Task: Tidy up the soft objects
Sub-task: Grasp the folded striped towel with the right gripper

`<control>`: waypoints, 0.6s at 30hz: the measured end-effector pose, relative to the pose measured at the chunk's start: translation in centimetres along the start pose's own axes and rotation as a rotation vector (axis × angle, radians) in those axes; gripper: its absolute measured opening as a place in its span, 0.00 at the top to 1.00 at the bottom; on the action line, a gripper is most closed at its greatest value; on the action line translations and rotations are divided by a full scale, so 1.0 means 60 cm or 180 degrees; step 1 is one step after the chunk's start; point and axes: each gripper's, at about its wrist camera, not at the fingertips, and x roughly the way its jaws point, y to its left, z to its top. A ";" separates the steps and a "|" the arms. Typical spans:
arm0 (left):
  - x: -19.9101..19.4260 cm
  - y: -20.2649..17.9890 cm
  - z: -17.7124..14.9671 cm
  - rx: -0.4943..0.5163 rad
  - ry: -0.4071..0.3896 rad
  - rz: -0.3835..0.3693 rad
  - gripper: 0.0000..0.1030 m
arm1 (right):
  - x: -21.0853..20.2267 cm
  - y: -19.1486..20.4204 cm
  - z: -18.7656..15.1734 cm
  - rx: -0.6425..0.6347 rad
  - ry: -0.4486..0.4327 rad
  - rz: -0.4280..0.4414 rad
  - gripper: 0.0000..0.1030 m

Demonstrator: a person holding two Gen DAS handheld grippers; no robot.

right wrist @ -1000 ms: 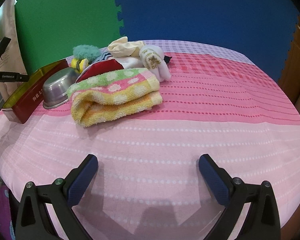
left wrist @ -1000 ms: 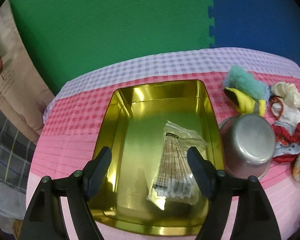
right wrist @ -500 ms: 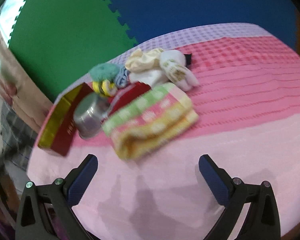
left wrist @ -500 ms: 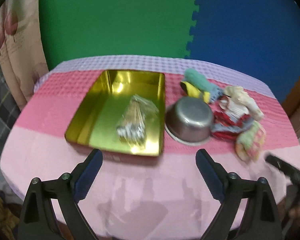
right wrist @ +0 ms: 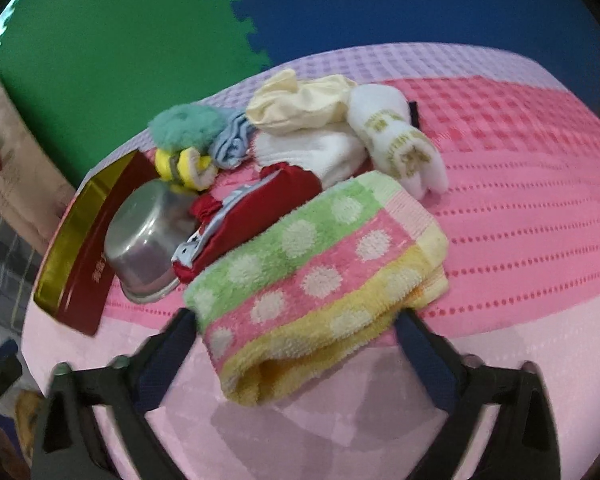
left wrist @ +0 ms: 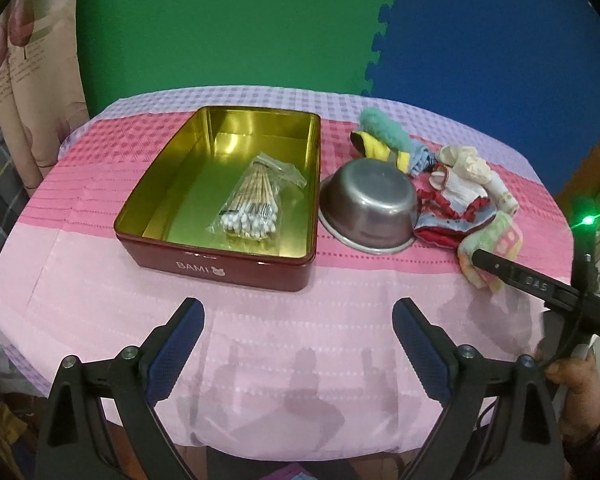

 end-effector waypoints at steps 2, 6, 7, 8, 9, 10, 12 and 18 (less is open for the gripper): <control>0.000 -0.003 -0.002 0.0000 0.0002 -0.0021 0.09 | -0.006 0.002 -0.004 -0.0139 0.0036 0.0105 0.67; -0.006 -0.008 -0.004 0.0042 0.0008 -0.0038 0.09 | -0.039 -0.011 -0.019 -0.0232 -0.0029 0.0208 0.73; -0.010 -0.011 -0.007 0.0056 -0.0003 -0.0039 0.09 | -0.049 -0.014 -0.024 -0.0234 -0.0034 0.0252 0.73; -0.013 -0.012 -0.008 0.0061 -0.0009 -0.0037 0.09 | -0.061 -0.016 -0.029 -0.0244 -0.0046 0.0275 0.73; -0.016 -0.012 -0.009 0.0058 -0.0014 -0.0028 0.09 | -0.075 -0.018 -0.036 -0.0255 -0.0056 0.0322 0.73; -0.021 -0.012 -0.013 0.0046 -0.0020 -0.0016 0.09 | -0.091 -0.019 -0.042 -0.0265 -0.0069 0.0416 0.73; -0.031 -0.010 -0.022 -0.0008 -0.0043 -0.0026 0.09 | -0.118 -0.009 -0.052 -0.0351 -0.0131 0.0488 0.73; -0.059 0.004 -0.053 -0.0144 -0.0078 0.0042 0.09 | -0.159 0.075 -0.027 -0.0742 -0.0211 0.0844 0.73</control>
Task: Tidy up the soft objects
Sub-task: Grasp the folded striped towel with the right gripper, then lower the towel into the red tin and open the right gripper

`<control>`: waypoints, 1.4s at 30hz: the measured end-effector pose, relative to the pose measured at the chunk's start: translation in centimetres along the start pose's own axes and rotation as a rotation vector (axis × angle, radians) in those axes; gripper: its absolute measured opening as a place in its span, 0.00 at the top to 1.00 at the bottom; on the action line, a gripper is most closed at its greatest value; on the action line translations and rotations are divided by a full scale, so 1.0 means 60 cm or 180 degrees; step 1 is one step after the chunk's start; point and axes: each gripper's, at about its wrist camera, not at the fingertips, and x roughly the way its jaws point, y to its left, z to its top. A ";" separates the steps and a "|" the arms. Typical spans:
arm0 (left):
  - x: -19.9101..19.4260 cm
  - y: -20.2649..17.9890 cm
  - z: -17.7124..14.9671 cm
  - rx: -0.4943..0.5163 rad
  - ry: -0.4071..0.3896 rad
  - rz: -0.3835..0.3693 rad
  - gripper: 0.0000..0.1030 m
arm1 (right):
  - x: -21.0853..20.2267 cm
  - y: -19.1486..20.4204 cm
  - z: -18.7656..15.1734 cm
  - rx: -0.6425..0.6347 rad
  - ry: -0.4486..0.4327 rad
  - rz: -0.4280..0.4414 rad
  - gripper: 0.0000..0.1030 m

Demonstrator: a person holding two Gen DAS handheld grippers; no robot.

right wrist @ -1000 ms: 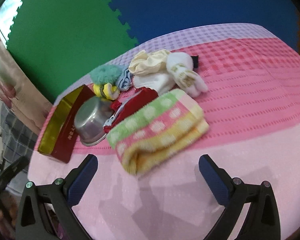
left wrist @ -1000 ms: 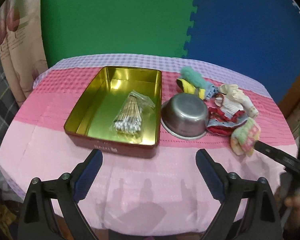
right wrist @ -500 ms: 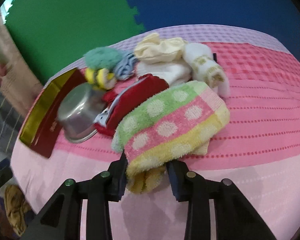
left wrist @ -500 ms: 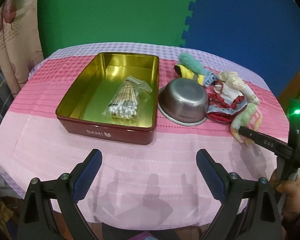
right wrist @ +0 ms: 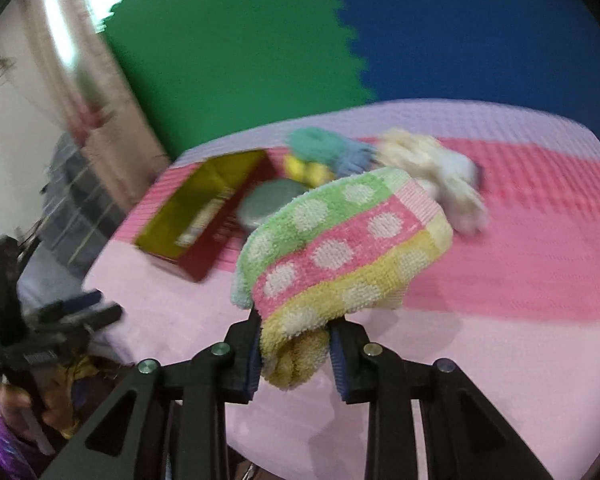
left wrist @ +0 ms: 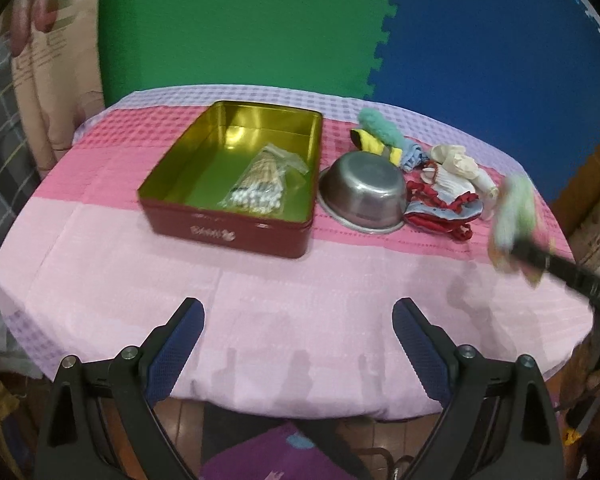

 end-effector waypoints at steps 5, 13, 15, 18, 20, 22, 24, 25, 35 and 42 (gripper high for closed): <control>-0.006 0.019 -0.013 0.0012 -0.0045 0.0220 0.06 | 0.062 0.108 0.077 -0.0489 0.0039 0.0307 0.73; 0.005 0.072 -0.011 -0.0245 -0.0043 0.0417 0.06 | 0.272 0.217 0.203 -0.0768 0.0517 0.0515 0.73; 0.010 0.077 -0.012 -0.0225 -0.0034 0.0481 0.06 | 0.320 0.230 0.219 -0.0808 0.0642 0.0457 0.73; 0.023 0.079 -0.011 -0.0172 0.0027 0.0536 0.06 | 0.386 0.249 0.231 -0.0866 0.0828 0.0370 0.72; 0.031 0.079 -0.012 -0.0133 0.0065 0.0567 0.06 | 0.416 0.259 0.237 -0.0883 0.0895 0.0336 0.71; 0.037 0.081 -0.012 -0.0115 0.0105 0.0593 0.06 | 0.442 0.263 0.239 -0.0909 0.0953 0.0296 0.69; 0.041 0.084 -0.013 -0.0109 0.0143 0.0589 0.06 | 0.468 0.265 0.244 -0.0924 0.0996 0.0224 0.68; 0.044 0.086 -0.013 -0.0123 0.0162 0.0583 0.06 | 0.479 0.265 0.247 -0.0915 0.1022 0.0226 0.67; 0.052 0.096 -0.013 -0.0181 0.0231 0.0542 0.06 | 0.510 0.278 0.251 -0.0896 0.0896 0.0045 0.38; 0.052 0.089 -0.016 -0.0127 0.0239 0.0528 0.06 | 0.330 0.214 0.226 -0.0671 0.0015 0.0151 0.38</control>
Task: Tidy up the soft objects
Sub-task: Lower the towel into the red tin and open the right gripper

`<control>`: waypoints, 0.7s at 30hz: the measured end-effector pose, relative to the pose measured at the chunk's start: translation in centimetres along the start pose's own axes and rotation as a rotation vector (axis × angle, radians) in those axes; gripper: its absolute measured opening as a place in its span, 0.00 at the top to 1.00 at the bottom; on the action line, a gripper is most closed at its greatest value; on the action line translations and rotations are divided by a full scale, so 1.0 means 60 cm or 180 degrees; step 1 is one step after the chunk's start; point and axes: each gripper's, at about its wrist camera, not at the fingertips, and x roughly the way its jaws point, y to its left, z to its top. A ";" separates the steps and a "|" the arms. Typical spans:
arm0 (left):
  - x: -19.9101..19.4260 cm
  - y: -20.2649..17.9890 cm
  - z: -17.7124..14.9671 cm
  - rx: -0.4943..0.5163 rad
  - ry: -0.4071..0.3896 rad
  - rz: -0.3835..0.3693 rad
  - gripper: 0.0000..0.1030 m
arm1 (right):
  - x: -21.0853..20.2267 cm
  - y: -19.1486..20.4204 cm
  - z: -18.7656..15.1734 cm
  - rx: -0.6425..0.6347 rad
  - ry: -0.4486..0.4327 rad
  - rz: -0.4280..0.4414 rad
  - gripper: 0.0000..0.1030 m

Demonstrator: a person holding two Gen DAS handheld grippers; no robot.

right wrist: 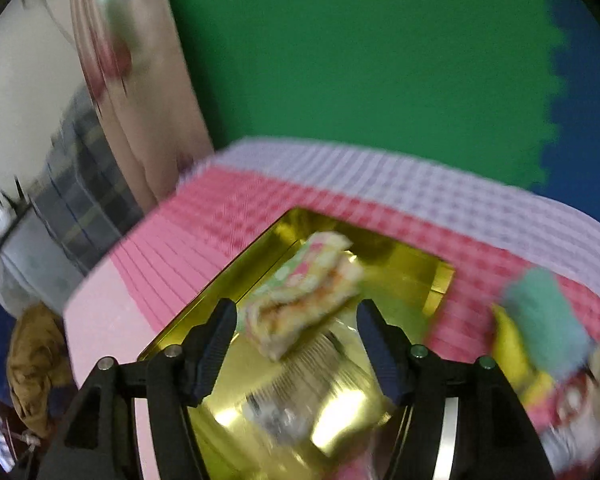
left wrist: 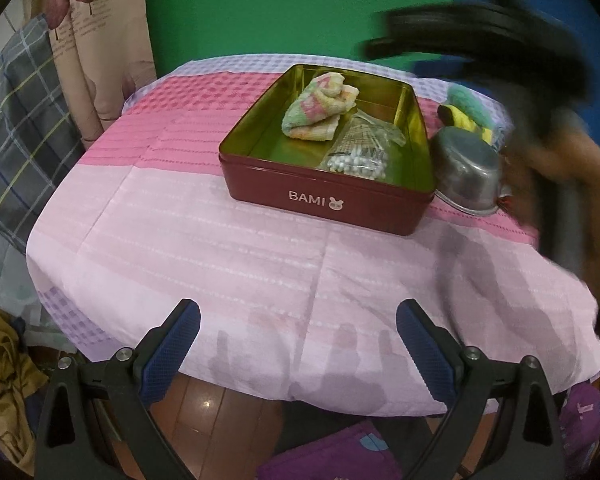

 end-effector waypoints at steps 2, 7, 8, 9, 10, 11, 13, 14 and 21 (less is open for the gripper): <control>-0.002 -0.006 -0.002 0.0021 -0.0001 -0.0028 0.06 | -0.075 -0.038 -0.044 0.0061 -0.0238 -0.0164 0.38; -0.014 -0.031 -0.008 0.0187 -0.0082 -0.0133 0.06 | -0.204 -0.164 -0.167 0.0001 -0.0408 -0.1227 0.30; -0.018 -0.035 -0.008 0.0205 -0.0092 -0.0200 0.06 | -0.218 -0.196 -0.189 -0.0012 -0.0343 -0.1464 0.30; -0.022 -0.039 -0.006 0.0205 -0.0097 -0.0275 0.06 | -0.231 -0.240 -0.217 0.0009 -0.0221 -0.1756 0.30; -0.030 -0.046 -0.002 0.0205 -0.0112 -0.0408 0.06 | -0.241 -0.275 -0.237 0.0063 -0.0123 -0.1957 0.30; -0.036 -0.052 0.003 0.0210 -0.0128 -0.0498 0.06 | -0.249 -0.303 -0.252 0.0124 -0.0064 -0.2082 0.30; -0.051 -0.069 0.022 0.0260 -0.0166 -0.0722 0.06 | -0.272 -0.364 -0.288 0.0283 -0.0006 -0.2303 0.30; -0.057 -0.081 0.038 0.0309 -0.0172 -0.0817 0.06 | -0.277 -0.380 -0.299 0.0341 0.0009 -0.2360 0.30; -0.043 -0.185 0.198 0.0753 -0.0149 -0.1305 0.05 | -0.293 -0.414 -0.304 0.0720 -0.0128 -0.2220 0.30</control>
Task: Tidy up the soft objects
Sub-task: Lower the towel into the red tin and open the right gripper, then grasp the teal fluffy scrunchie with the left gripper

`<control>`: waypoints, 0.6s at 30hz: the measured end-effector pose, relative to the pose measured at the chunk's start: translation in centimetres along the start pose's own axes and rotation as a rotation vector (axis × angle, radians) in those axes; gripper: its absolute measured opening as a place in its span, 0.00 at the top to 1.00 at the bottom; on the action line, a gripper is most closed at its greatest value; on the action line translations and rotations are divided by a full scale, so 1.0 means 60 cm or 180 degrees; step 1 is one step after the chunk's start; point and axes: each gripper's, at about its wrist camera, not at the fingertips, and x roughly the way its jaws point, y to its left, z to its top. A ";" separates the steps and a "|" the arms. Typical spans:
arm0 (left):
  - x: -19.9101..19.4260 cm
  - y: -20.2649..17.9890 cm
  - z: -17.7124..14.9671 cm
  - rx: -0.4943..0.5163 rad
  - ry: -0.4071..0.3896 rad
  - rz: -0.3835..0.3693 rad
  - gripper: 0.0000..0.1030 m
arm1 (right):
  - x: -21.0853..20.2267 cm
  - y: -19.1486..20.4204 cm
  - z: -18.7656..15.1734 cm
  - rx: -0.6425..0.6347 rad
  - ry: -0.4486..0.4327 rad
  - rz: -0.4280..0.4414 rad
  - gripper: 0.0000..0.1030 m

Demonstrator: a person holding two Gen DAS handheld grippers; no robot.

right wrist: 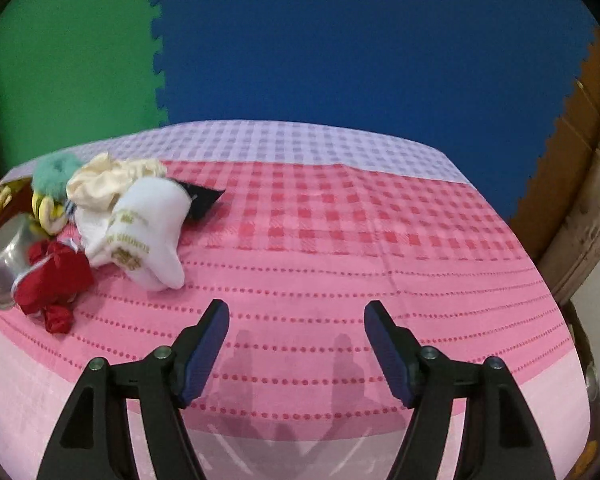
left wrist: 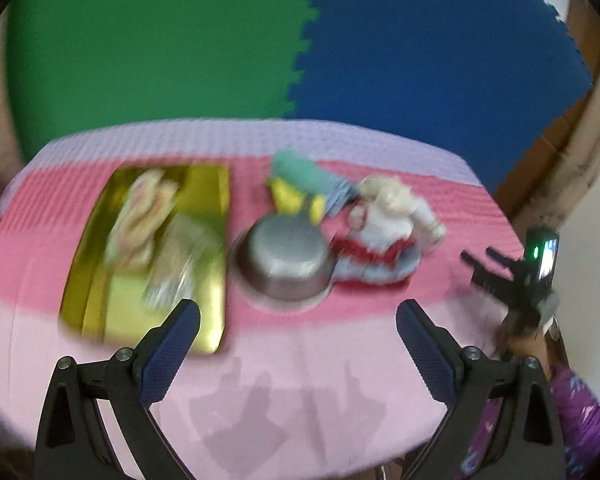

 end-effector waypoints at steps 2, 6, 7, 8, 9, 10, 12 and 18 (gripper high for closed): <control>0.041 -0.007 0.057 0.0135 0.0100 -0.0132 0.04 | -0.007 0.001 -0.001 0.0000 -0.0080 0.0078 0.30; 0.129 0.005 0.148 0.0156 0.0294 -0.0231 0.04 | -0.010 -0.019 -0.004 0.0168 -0.0093 0.0242 0.30; 0.160 0.012 0.172 0.0124 0.0391 -0.0330 0.04 | -0.009 -0.025 -0.005 0.0194 -0.0093 0.0276 0.30; 0.179 0.018 0.186 0.0095 0.0438 -0.0345 0.04 | -0.010 -0.026 -0.005 0.0220 -0.0096 0.0324 0.30; 0.204 0.024 0.200 0.0072 0.0490 -0.0314 0.04 | -0.006 -0.031 -0.007 0.0234 -0.0103 0.0347 0.30; 0.222 0.026 0.210 0.0063 0.0534 -0.0291 0.04 | -0.007 -0.031 -0.007 0.0240 -0.0114 0.0364 0.30; 0.257 0.031 0.225 0.0059 0.0641 -0.0335 0.04 | -0.004 -0.032 -0.008 0.0238 -0.0121 0.0409 0.30; 0.330 0.037 0.247 0.0051 0.0851 -0.0316 0.04 | 0.000 -0.030 -0.008 0.0241 -0.0086 0.0518 0.30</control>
